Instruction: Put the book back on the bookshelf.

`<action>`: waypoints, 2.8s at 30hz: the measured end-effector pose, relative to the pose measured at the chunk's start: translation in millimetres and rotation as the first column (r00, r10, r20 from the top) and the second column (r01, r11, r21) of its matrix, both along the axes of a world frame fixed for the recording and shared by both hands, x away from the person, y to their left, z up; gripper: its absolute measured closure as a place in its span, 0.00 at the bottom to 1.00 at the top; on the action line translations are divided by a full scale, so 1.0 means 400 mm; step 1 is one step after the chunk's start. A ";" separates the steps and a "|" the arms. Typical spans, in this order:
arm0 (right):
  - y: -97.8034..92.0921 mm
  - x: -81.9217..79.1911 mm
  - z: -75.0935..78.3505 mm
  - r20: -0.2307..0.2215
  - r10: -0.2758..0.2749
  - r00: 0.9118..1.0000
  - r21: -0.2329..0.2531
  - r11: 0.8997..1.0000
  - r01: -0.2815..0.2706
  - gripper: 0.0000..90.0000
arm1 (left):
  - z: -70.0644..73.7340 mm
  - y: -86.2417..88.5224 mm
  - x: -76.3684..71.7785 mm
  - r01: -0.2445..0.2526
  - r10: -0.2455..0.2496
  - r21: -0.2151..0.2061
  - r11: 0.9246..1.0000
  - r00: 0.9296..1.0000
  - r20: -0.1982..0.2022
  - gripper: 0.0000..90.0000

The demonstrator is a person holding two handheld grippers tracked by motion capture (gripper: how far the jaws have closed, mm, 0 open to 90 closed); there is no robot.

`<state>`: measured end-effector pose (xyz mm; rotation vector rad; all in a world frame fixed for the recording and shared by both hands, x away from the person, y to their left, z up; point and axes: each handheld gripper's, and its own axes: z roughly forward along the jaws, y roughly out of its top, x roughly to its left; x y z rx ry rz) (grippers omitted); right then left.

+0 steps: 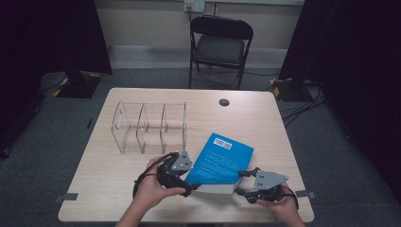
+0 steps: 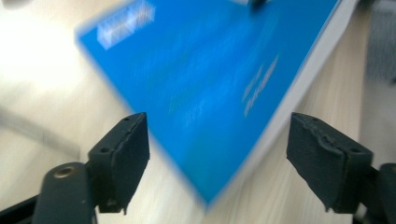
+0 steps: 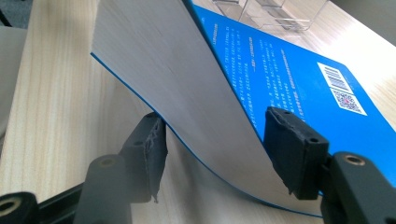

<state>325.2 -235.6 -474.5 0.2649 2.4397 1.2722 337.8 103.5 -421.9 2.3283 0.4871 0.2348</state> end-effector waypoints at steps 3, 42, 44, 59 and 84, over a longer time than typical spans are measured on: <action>-0.005 -0.002 -0.001 0.001 -0.016 1.000 0.005 1.000 0.016 0.44 | -0.056 0.045 0.000 0.003 -0.006 -0.039 0.999 0.996 -0.086 0.24; 0.059 -0.042 0.003 0.090 0.003 0.996 -0.112 0.994 0.007 0.46 | -0.150 0.000 0.004 -0.064 0.054 -0.132 0.989 0.996 -0.072 0.38; 0.049 -0.037 0.017 0.060 -0.014 0.998 -0.071 0.997 0.018 0.47 | -0.149 0.010 0.004 -0.082 0.073 -0.124 0.989 0.995 -0.075 0.34; -0.004 0.029 0.160 -0.135 -0.126 0.983 0.186 0.971 0.150 0.57 | -0.151 0.012 0.009 -0.075 0.070 -0.094 0.993 0.996 -0.052 0.33; -0.173 0.190 0.288 -0.377 -0.252 0.891 0.457 0.786 0.416 0.66 | -0.166 -0.001 0.016 -0.053 0.052 -0.023 0.998 0.997 -0.048 0.33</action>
